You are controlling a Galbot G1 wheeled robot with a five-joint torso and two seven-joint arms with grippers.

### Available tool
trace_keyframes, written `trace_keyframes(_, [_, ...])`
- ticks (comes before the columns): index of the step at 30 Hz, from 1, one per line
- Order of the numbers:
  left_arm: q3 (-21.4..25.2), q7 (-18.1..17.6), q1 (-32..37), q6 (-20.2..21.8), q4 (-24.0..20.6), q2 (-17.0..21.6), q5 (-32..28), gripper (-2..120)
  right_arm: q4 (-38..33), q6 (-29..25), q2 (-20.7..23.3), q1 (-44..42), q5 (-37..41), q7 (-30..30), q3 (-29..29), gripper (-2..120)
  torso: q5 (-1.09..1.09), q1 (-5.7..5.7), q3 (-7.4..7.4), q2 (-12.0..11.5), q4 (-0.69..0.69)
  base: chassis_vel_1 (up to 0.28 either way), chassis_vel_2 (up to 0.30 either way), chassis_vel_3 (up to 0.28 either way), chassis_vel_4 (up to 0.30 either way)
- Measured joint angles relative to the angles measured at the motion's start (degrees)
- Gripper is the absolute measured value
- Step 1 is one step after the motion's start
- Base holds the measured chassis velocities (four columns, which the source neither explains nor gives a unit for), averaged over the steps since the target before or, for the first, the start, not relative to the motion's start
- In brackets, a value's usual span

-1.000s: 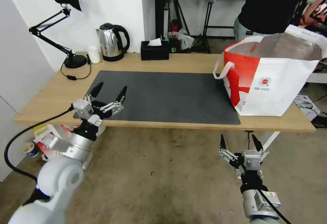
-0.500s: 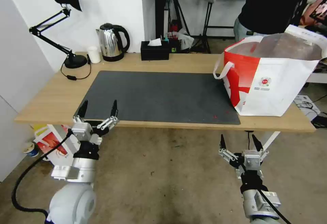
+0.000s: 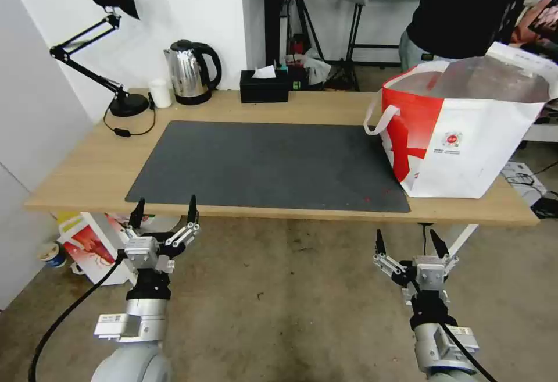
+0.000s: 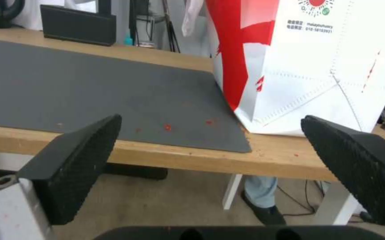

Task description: Pick up the trash from the table and place it into the takeout bag.

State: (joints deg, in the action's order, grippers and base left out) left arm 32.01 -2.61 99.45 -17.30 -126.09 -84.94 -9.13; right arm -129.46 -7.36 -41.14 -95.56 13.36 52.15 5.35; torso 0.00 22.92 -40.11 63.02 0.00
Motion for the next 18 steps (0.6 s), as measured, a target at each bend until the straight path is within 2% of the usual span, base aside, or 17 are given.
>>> trace_keyframes(18, [-1.91, -0.45, 2.76, 0.62, 2.46, -1.9, 3.37, 100, 0.0, 0.0, 0.0, 0.0, 0.0, 0.0, 0.0, 100, 0.0, 0.01, 0.0, 0.0, 0.0, 0.0, 0.0, 0.0, 0.0])
